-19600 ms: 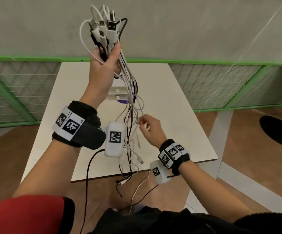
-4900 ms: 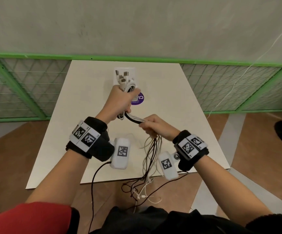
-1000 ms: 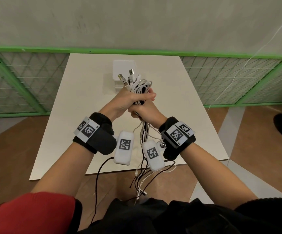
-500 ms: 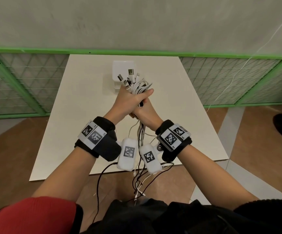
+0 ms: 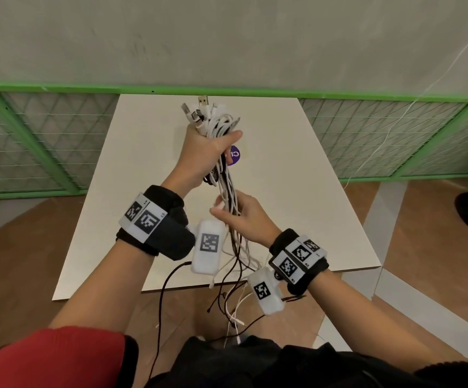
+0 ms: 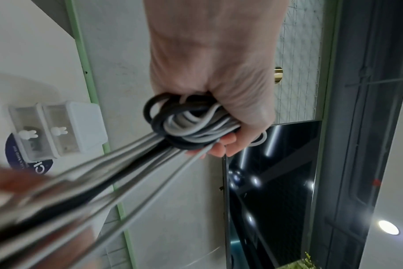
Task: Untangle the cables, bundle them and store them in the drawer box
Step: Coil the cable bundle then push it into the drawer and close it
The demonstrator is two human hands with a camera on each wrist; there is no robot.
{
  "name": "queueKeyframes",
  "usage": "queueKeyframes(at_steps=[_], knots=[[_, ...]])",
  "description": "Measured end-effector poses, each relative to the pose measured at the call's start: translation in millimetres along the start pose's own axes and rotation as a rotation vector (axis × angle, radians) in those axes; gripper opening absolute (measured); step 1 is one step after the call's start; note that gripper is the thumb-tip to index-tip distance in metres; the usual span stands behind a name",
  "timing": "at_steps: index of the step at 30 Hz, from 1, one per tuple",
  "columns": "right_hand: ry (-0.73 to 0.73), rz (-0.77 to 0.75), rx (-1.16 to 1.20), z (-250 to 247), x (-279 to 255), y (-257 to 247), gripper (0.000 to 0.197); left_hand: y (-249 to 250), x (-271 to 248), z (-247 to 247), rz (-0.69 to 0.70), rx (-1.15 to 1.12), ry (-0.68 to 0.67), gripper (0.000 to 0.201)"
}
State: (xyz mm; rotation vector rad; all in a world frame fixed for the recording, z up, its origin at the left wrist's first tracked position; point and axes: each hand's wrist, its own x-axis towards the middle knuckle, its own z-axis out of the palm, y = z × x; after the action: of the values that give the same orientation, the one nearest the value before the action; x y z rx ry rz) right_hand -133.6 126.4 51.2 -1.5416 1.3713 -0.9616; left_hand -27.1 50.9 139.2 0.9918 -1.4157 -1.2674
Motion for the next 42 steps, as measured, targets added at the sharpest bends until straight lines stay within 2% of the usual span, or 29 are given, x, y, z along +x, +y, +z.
queueKeyframes(at_steps=[2,3,5,6,9,13,16,18,21,23,25,28,30,31,32,35,39,42], knots=[[0.01,-0.027,0.014,-5.8,5.1,-10.1,0.043,-3.8,-4.3,5.9,-0.023,0.014,0.015,0.027],[0.027,-0.045,0.025,-5.6,8.0,-14.5,0.042,-5.4,-6.2,7.5,-0.035,0.009,0.023,0.023],[0.018,-0.073,0.034,-2.8,10.1,-19.7,0.011,-7.2,-7.8,7.3,-0.052,0.012,0.009,0.022],[-0.004,-0.043,0.063,-2.0,10.0,-20.5,0.011,-7.7,-7.8,5.8,-0.064,0.02,-0.008,0.026],[-0.128,0.081,0.055,-9.1,9.2,-22.7,0.037,-10.0,-6.1,-3.9,-0.13,0.012,-0.011,0.027],[-0.33,0.205,-0.068,-28.6,17.7,-29.7,0.044,-16.0,-8.8,-13.3,-0.222,0.037,-0.029,0.022],[-0.329,0.261,-0.202,-37.1,23.8,-35.3,0.036,-13.9,-15.6,-16.0,-0.259,0.2,-0.172,0.024],[-0.28,0.285,-0.203,-38.5,26.8,-39.3,0.014,-9.2,-19.2,-18.6,-0.262,0.321,-0.246,0.026],[-0.223,0.274,-0.179,-39.5,30.8,-48.6,0.026,-0.7,-24.9,-20.1,-0.287,0.371,-0.389,0.022],[-0.261,0.224,-0.182,-42.0,31.7,-55.3,0.021,0.4,-29.4,-16.9,-0.29,0.489,-0.472,0.027],[-0.282,0.254,-0.19,-46.3,33.3,-56.1,0.026,-1.9,-32.1,-10.7,-0.276,0.625,-0.451,0.026],[-0.309,0.259,-0.229,-49.8,35.2,-50.5,0.056,-4.4,-34.2,-3.3,-0.197,0.747,-0.364,0.03],[-0.345,0.233,-0.322,-48.9,36.1,-49.3,0.076,-7.5,-35.9,-0.9,-0.111,0.797,-0.361,0.04],[-0.353,0.226,-0.36,-47.8,36.6,-48.3,0.08,-8.2,-36.9,-1.0,-0.087,0.822,-0.368,0.047],[-0.353,0.22,-0.386,-47.1,37.8,-47.6,0.08,-8.4,-36.9,-1.3,-0.085,0.829,-0.381,0.05],[-0.388,0.232,-0.445,-45.7,41.6,-50.1,0.07,-13.8,-33.9,-3.9,-0.146,0.798,-0.454,0.035],[-0.459,0.264,-0.51,-44.6,44.3,-52.6,0.048,-26.0,-34.6,-2.7,-0.16,0.764,-0.426,0.025],[-0.41,0.257,-0.533,-41.6,46.6,-53.0,0.062,-29.1,-35.1,0.0,-0.145,0.78,-0.325,0.012]])
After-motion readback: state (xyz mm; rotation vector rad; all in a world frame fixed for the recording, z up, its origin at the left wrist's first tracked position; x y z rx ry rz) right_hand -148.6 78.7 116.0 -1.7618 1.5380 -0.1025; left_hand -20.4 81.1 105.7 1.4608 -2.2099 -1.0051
